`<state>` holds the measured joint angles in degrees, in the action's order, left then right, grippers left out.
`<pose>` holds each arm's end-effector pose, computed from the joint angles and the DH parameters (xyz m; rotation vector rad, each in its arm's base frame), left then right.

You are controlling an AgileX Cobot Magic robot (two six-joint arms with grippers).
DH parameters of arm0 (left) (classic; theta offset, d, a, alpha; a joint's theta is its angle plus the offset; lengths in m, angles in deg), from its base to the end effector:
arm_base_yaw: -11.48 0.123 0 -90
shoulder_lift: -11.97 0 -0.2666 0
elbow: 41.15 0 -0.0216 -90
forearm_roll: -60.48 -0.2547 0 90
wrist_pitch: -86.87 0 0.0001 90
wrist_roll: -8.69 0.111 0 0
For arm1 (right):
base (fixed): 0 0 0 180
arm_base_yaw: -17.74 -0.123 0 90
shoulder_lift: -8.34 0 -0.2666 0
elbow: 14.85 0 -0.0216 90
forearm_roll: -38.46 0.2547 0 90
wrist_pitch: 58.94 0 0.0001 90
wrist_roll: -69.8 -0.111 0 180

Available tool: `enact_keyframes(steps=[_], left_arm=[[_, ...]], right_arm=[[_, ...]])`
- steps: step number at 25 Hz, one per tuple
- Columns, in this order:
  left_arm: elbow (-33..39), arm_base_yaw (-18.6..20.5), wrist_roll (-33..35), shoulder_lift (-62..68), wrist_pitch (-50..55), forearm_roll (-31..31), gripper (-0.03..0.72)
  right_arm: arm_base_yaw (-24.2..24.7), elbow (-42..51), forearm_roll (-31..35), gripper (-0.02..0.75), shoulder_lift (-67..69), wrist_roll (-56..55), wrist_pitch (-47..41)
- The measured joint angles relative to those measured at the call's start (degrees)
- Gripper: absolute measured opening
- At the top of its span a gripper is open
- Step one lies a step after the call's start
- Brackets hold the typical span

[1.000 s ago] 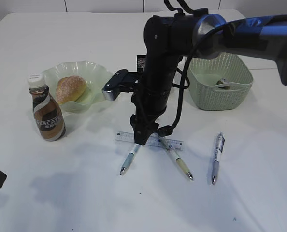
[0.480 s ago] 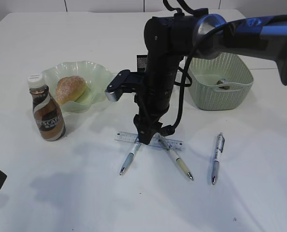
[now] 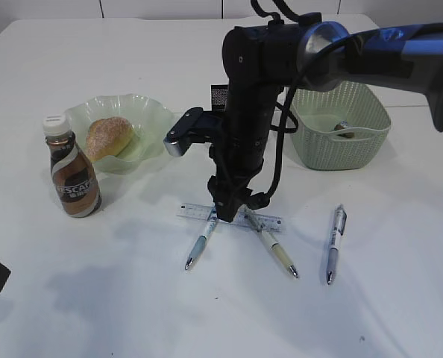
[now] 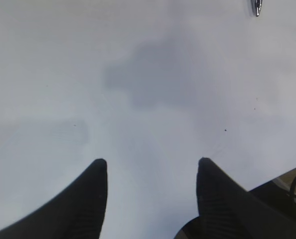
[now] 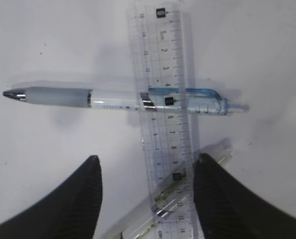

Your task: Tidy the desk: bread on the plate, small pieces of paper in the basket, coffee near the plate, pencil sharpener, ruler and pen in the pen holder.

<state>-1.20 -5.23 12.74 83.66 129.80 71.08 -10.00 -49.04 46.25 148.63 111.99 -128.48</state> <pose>0.1962 -0.0734 0.2032 0.3441 2.6834 -0.2780 0.4045 0.2286 0.1337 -1.6911 2.5318 0.1808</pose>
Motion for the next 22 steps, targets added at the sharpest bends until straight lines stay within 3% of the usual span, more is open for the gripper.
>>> enact_keyframes(steps=[22], left_arm=[[0.0,0.0,0.0,0.0,0.0,0.0,0.402]], right_arm=[[0.0,0.0,-2.1,0.458,1.7,-0.9,0.5]])
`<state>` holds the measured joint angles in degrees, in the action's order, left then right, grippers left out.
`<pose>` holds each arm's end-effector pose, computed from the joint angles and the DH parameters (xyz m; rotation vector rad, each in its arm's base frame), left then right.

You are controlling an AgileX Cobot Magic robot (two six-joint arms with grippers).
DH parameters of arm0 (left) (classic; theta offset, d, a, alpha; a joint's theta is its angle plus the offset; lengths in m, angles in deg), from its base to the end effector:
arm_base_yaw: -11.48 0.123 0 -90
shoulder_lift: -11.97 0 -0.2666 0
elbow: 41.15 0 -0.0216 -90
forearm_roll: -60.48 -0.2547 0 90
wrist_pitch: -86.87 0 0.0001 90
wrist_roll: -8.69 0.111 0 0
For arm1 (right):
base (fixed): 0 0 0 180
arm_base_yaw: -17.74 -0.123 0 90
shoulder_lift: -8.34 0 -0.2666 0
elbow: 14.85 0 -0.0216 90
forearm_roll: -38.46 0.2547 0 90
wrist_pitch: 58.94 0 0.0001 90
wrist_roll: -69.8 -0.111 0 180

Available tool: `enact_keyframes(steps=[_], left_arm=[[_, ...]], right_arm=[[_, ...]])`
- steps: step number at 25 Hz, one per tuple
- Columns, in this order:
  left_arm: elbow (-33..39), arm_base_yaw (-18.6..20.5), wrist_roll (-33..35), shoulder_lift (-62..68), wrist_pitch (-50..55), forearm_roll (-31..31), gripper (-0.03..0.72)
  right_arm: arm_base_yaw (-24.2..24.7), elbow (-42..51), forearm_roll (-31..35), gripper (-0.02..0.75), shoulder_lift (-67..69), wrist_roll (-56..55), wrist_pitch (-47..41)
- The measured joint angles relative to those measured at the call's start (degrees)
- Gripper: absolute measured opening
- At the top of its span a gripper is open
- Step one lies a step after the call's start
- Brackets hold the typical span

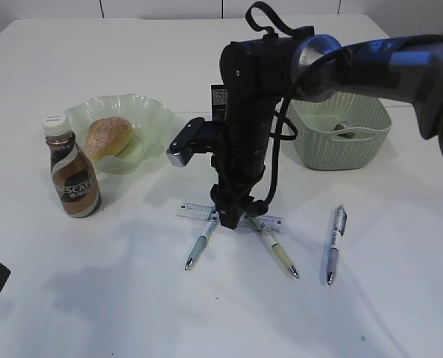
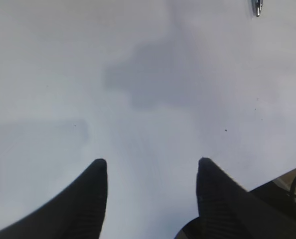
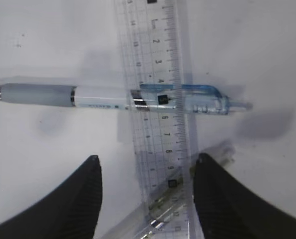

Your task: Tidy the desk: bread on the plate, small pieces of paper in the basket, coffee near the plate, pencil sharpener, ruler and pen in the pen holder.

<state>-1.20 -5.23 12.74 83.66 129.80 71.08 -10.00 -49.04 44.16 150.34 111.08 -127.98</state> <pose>0.1962 -0.0734 0.2032 0.3441 2.6834 -0.2780 0.4071 0.2257 0.1194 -1.6990 2.5608 0.1334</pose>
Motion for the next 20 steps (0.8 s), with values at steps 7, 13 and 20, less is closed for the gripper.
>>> enact_keyframes(steps=[7,13,20], left_arm=[[0.0,0.0,0.0,0.0,0.0,0.0,0.401],[0.0,0.0,0.0,0.0,0.0,0.0,0.401],[0.0,0.0,0.0,0.0,0.0,0.0,0.401]], right_arm=[[0.0,0.0,0.0,0.458,1.6,0.0,0.8],[0.0,0.0,0.0,0.458,1.9,0.0,1.9],[0.0,0.0,0.0,0.458,1.9,0.0,2.4]])
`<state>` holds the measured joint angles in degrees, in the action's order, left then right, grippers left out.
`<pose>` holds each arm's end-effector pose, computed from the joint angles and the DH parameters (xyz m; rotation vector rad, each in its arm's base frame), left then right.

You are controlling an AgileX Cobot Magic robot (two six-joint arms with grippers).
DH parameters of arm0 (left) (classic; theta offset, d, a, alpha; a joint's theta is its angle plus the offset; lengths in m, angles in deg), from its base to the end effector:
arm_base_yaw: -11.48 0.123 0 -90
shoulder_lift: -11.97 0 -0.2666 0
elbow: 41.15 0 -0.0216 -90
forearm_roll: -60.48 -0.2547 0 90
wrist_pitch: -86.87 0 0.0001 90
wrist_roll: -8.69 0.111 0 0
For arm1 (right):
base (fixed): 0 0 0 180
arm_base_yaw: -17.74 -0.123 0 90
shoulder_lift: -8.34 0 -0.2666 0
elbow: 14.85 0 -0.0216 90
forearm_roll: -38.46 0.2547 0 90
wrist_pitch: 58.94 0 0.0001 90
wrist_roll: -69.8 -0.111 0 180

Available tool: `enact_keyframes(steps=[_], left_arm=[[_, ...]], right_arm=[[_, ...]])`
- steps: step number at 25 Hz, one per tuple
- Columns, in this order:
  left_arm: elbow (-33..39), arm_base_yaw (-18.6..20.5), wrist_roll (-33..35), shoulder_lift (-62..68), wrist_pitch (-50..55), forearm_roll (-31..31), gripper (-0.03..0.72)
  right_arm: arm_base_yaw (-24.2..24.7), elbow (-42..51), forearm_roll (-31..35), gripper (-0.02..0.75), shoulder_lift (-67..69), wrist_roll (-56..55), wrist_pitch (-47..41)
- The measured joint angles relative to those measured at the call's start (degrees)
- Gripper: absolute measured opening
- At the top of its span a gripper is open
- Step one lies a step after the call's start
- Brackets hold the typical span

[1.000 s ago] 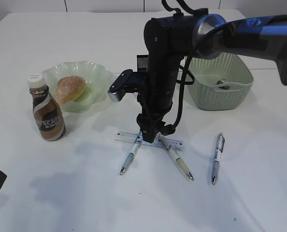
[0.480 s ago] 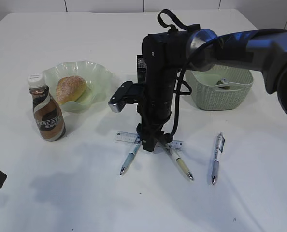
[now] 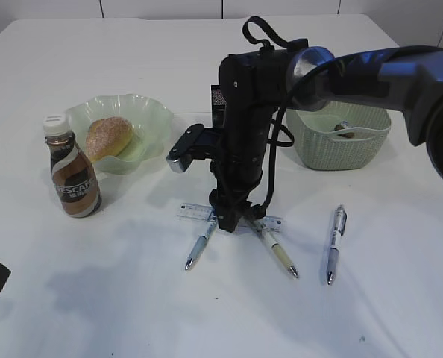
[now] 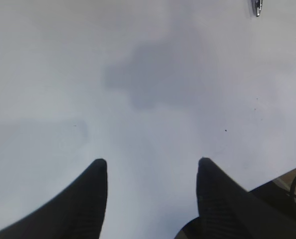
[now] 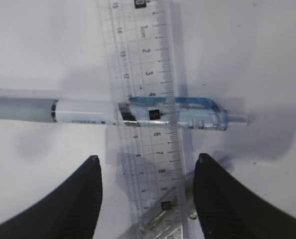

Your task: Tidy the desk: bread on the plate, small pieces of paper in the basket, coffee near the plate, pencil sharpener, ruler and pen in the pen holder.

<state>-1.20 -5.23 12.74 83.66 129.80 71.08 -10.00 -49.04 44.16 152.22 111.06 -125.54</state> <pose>0.1962 -0.0734 0.2032 0.3441 2.6834 -0.2780 0.4110 0.2276 0.1044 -1.6889 2.5562 0.1293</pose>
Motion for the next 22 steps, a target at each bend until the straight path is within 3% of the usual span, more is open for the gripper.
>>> enact_keyframes(steps=[22], left_arm=[[0.0,0.0,0.0,0.0,0.0,0.0,0.401]], right_arm=[[0.0,0.0,0.4,0.458,0.5,0.0,1.4]])
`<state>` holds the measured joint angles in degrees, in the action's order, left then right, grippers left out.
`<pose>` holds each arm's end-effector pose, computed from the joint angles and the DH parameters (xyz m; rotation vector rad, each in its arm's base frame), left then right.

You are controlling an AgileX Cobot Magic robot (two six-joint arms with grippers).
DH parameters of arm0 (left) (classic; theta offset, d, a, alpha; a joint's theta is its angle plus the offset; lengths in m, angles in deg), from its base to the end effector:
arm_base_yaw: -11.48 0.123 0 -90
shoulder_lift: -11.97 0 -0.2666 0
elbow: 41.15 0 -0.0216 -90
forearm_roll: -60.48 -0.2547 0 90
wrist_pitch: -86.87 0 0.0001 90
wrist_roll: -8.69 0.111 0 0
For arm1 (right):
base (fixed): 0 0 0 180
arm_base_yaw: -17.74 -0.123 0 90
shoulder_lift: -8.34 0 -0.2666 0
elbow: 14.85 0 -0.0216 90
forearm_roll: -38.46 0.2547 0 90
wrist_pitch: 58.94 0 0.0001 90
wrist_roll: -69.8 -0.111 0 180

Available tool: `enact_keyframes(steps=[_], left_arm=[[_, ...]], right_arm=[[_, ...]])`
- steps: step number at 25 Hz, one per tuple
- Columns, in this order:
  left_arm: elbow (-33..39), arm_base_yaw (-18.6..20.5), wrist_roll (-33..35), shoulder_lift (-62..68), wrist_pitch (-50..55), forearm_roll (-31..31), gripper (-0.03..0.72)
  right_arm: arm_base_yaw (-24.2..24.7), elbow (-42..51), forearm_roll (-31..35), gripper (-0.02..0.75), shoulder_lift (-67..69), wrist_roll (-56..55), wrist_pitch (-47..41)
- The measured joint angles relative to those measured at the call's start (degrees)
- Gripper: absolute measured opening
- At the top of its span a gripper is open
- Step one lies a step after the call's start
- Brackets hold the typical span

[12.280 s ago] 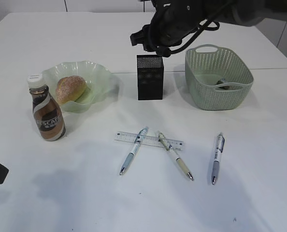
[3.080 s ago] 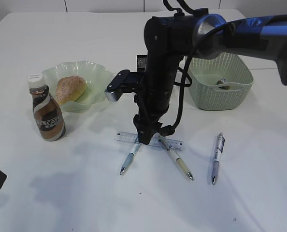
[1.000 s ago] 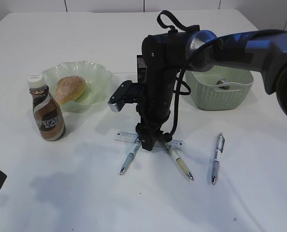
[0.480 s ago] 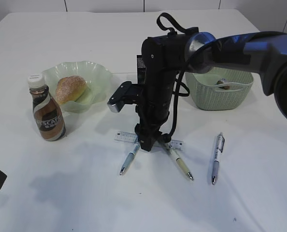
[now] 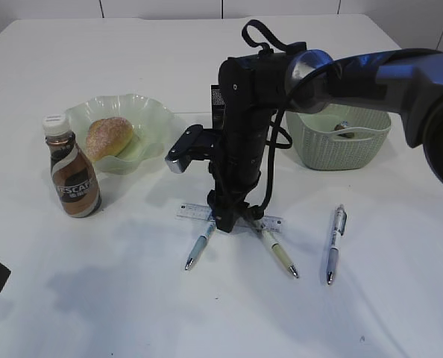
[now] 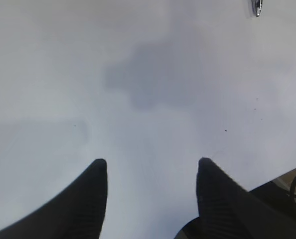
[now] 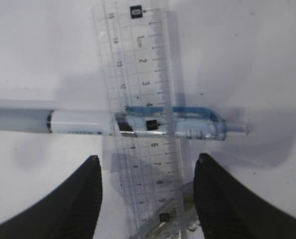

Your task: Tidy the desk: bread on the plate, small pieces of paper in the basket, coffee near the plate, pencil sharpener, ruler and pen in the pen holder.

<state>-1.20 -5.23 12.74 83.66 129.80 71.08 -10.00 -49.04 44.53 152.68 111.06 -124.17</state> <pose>0.1962 -0.0734 0.2032 0.3441 2.6834 -0.2780 0.4130 0.2292 0.1008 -1.6747 2.5457 0.1339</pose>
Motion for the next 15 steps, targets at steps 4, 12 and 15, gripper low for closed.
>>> enact_keyframes(steps=[4,12,15], left_arm=[[0.0,0.0,0.0,0.0,0.0,0.0,0.401],[0.0,0.0,0.0,0.0,0.0,0.0,0.401],[0.0,0.0,0.0,0.0,0.0,0.0,0.401]], right_arm=[[0.0,0.0,0.0,0.458,0.0,0.0,0.0],[0.0,0.0,0.0,0.458,0.0,0.0,0.0],[0.0,0.0,0.0,0.458,0.0,0.0,0.0]])
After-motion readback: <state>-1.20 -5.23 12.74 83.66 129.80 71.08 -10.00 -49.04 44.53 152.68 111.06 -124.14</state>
